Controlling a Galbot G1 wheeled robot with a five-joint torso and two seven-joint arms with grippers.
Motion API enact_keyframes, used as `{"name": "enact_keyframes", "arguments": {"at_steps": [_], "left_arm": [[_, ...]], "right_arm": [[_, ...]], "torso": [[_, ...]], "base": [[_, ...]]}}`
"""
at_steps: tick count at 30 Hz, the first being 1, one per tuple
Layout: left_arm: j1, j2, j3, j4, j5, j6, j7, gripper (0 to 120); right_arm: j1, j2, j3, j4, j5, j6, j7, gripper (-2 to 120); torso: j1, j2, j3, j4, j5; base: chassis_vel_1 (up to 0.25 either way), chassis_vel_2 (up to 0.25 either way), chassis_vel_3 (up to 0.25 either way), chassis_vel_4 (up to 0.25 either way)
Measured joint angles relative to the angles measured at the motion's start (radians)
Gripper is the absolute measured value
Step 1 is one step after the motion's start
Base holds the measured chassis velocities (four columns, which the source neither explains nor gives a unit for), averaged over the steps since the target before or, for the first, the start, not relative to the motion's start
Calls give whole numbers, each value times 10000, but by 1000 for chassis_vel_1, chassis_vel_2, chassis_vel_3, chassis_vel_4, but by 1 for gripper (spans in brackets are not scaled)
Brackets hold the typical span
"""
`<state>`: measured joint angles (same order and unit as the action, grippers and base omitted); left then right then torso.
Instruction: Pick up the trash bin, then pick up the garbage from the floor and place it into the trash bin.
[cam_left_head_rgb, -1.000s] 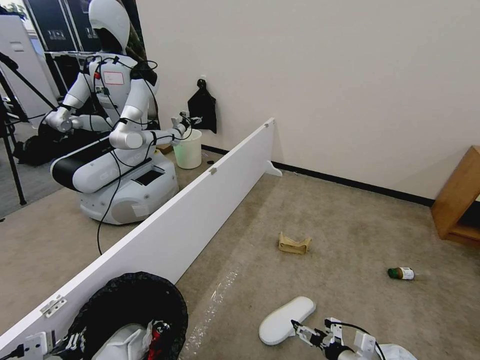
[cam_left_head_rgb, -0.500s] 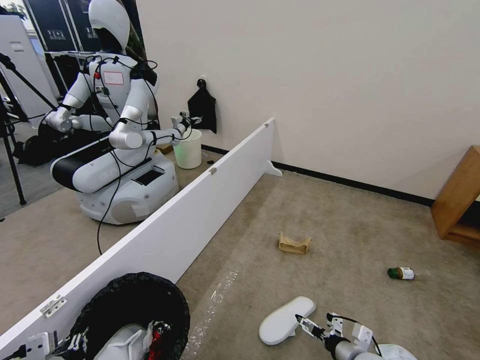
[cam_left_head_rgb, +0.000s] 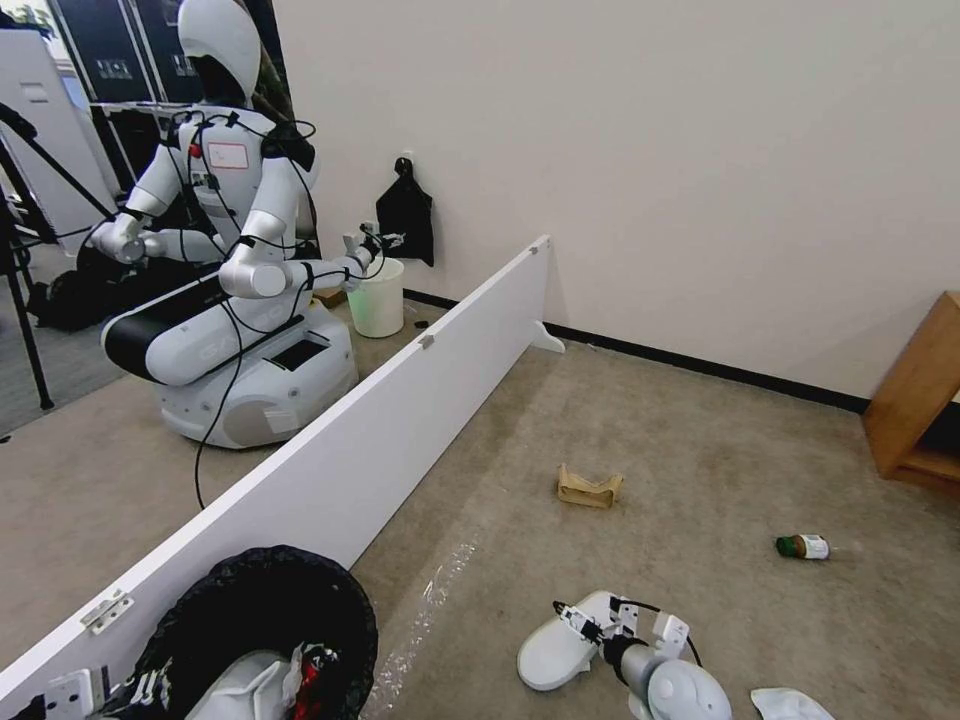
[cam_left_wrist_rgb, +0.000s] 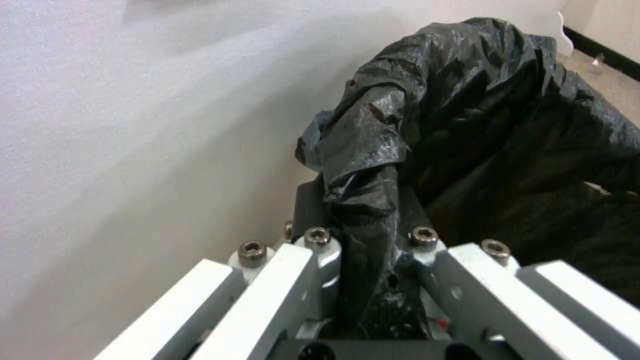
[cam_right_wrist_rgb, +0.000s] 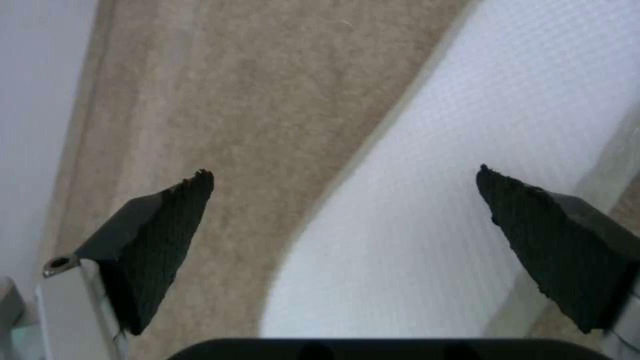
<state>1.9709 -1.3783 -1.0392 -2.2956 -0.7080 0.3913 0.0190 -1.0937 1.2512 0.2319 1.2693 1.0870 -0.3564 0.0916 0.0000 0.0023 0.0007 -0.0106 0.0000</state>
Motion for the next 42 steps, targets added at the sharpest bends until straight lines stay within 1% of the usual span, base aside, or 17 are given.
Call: {"name": "enact_keyframes", "arguments": {"at_steps": [7,13,16,19,20,22,28,34,42], "left_arm": [[9,-45,2,0,42,0,2,4],[8,-58,39,0,87,-2,9,4],[11,-38,13,-8,87,-5,15,4],[-19,16,-12,-22,49,-5,17,4],[-19,16,-12,-22,49,-5,17,4],[-59,33,28,-49,45,-1,18,4],[-65,61,40,-92,26,11,18,4],[-28,62,34,-115,15,10,25,4],[-17,70,20,-133,-11,4,41,4]], "right_arm": [[161,69,26,-428,-170,16,-46,100],[136,61,132,-472,-270,53,-97,100],[-116,-105,291,-146,-343,56,-104,100],[-560,-435,478,555,-376,-4,-116,100],[-560,-435,478,555,-376,-4,-116,100],[-826,-605,643,983,-384,-81,-76,100],[-1040,-751,811,1239,-418,-134,-23,100],[-1087,-760,864,1243,-485,-152,12,100],[-814,-430,797,757,-519,-221,44,100]], "torso": [[0,0,0,-1,0],[0,0,0,0,0],[0,0,0,-1,1],[0,0,0,-2,1],[0,0,0,-2,1],[0,0,-1,-2,0],[0,0,-1,-1,0],[0,0,-1,-1,1],[0,0,-1,0,0]], "base": [[0,0,0,0],[0,0,0,0],[0,0,0,0],[0,0,0,0],[0,0,0,0],[0,0,0,0],[0,0,0,0],[0,0,0,0],[0,0,0,0]]}}
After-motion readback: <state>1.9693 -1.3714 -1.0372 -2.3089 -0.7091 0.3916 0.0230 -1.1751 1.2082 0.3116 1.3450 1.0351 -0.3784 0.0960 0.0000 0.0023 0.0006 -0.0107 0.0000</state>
